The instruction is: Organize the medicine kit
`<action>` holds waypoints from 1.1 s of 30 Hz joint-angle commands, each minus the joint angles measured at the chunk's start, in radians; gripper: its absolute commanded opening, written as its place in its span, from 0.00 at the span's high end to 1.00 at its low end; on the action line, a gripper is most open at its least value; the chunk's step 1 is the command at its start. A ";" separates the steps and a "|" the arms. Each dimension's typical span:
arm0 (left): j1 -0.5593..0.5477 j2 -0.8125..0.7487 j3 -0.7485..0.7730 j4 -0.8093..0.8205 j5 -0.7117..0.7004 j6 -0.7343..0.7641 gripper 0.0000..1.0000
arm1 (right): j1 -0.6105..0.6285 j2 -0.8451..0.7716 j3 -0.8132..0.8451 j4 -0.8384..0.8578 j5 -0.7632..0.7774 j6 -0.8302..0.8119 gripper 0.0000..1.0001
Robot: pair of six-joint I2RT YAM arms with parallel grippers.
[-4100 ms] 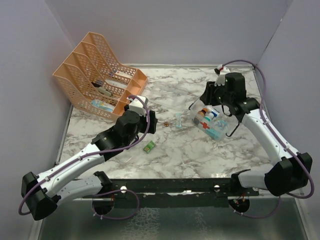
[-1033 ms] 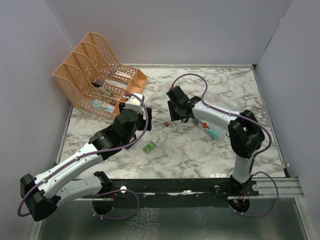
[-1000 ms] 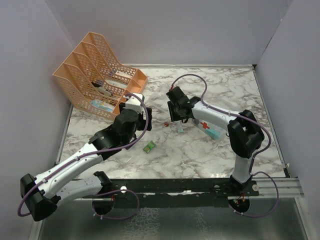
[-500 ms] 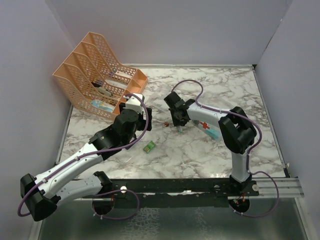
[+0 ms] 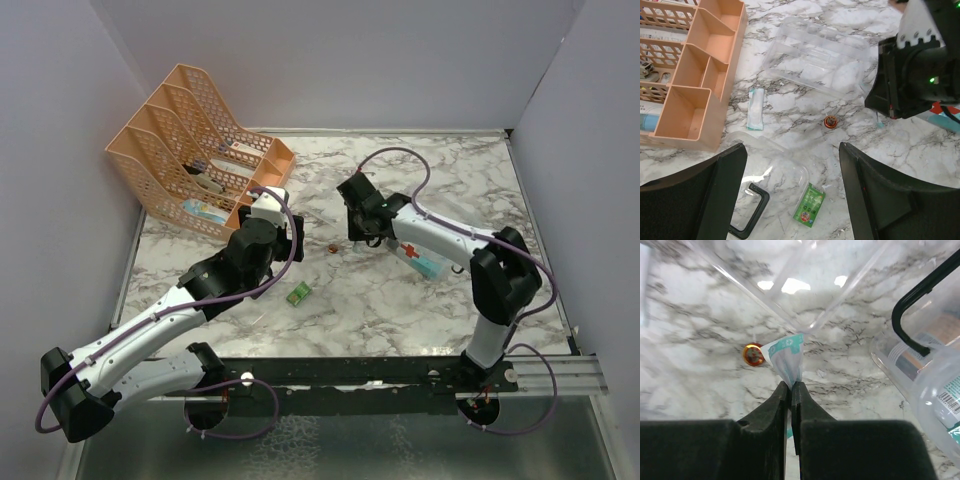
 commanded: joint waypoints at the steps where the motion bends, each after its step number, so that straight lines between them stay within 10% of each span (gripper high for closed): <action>1: 0.004 -0.015 -0.008 0.018 0.011 -0.005 0.22 | 0.008 -0.081 -0.001 0.113 0.052 0.108 0.95; 33: 0.005 -0.015 -0.011 0.022 0.037 -0.015 0.22 | -0.032 0.236 0.282 -0.112 0.423 0.613 0.95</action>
